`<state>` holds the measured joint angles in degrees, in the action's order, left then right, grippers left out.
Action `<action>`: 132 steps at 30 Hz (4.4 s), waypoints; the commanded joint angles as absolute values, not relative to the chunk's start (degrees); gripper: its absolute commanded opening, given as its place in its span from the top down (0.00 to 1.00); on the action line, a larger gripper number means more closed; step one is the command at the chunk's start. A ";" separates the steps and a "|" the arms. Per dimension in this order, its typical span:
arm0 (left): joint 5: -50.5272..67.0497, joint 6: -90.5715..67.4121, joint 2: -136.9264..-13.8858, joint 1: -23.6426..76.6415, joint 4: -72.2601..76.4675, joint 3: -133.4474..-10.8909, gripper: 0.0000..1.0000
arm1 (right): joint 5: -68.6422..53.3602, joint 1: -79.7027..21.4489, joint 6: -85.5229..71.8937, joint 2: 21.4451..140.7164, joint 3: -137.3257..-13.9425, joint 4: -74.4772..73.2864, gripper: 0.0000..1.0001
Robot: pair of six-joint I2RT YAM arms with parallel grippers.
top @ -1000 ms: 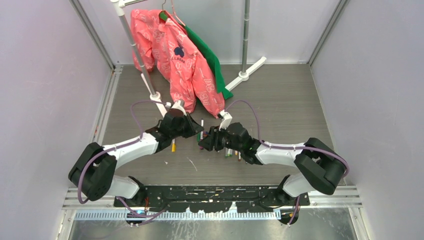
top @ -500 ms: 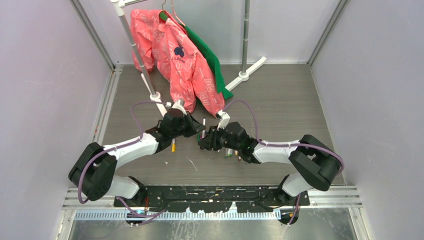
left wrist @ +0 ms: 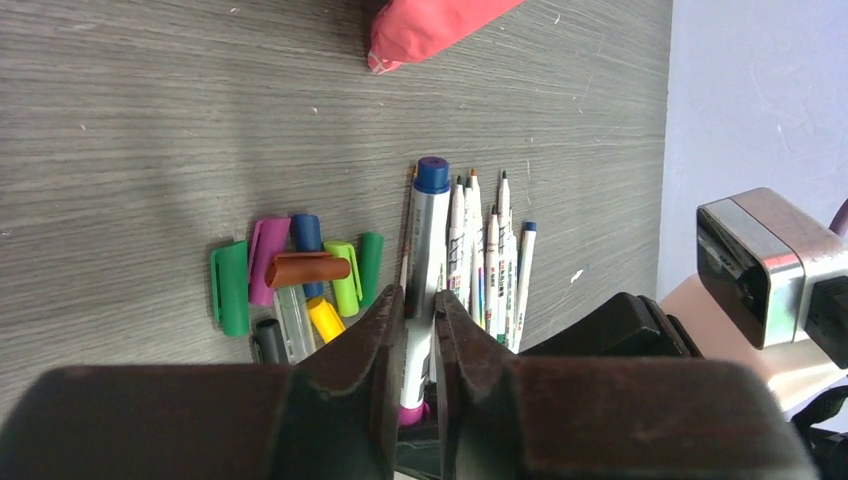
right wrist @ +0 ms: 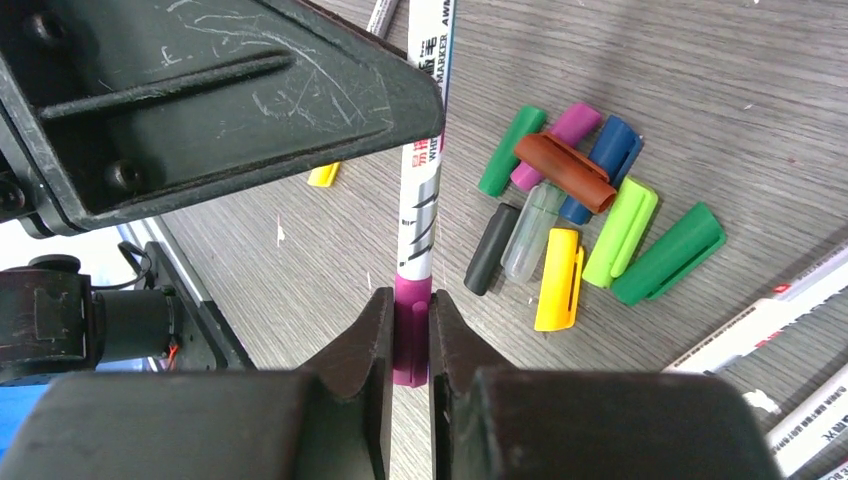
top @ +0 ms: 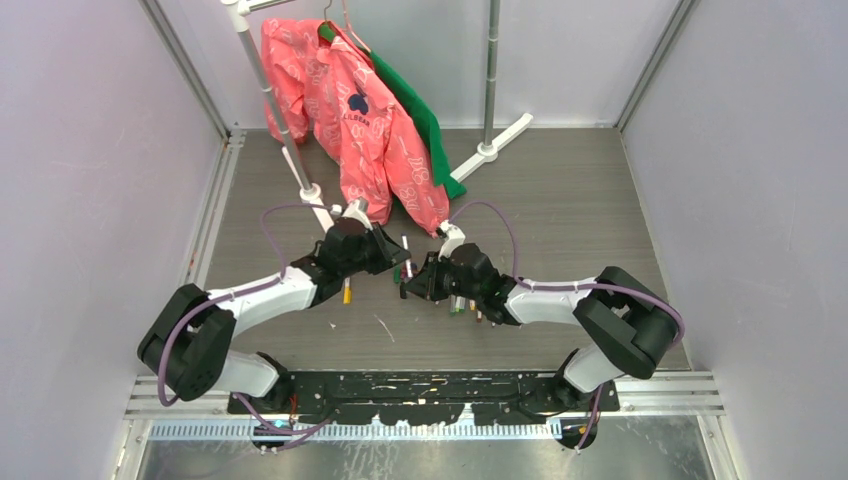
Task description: Open the pen caps
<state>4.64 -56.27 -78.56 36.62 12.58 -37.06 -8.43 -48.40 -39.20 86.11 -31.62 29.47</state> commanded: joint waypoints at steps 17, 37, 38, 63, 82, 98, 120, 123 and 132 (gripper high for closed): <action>3.33 -54.91 -79.44 36.73 13.55 -37.19 1.00 | -10.71 -49.72 -38.33 84.51 -34.05 33.27 0.99; -1.15 -54.42 -82.26 30.59 11.13 -44.98 1.00 | -4.48 -51.72 -40.86 86.57 -30.66 26.26 0.99; -0.47 -55.02 -82.42 30.17 12.43 -44.84 1.00 | -4.82 -51.81 -41.09 86.70 -30.39 26.66 0.99; 17.35 -54.82 -81.95 22.50 32.41 -37.84 1.00 | -6.33 -52.71 -43.79 82.58 -27.84 28.35 0.99; 4.05 -47.38 -71.29 27.35 7.46 -35.58 1.00 | 18.08 -52.60 -35.51 95.03 -47.40 6.58 0.96; 2.62 -46.93 -70.95 28.95 6.36 -35.15 1.00 | 17.45 -52.72 -34.96 95.14 -47.31 7.27 0.64; 4.42 -38.92 -84.99 40.34 -3.06 -51.50 1.00 | 32.86 -53.08 -39.01 77.54 -39.92 0.51 0.57; 5.18 -38.14 -87.82 42.08 -3.86 -53.69 1.00 | 36.75 -53.09 -40.70 74.89 -38.11 -1.78 0.56; 5.95 -37.83 -95.94 46.92 -5.13 -59.65 1.00 | 41.33 -52.82 -42.78 69.39 -34.27 -3.19 0.55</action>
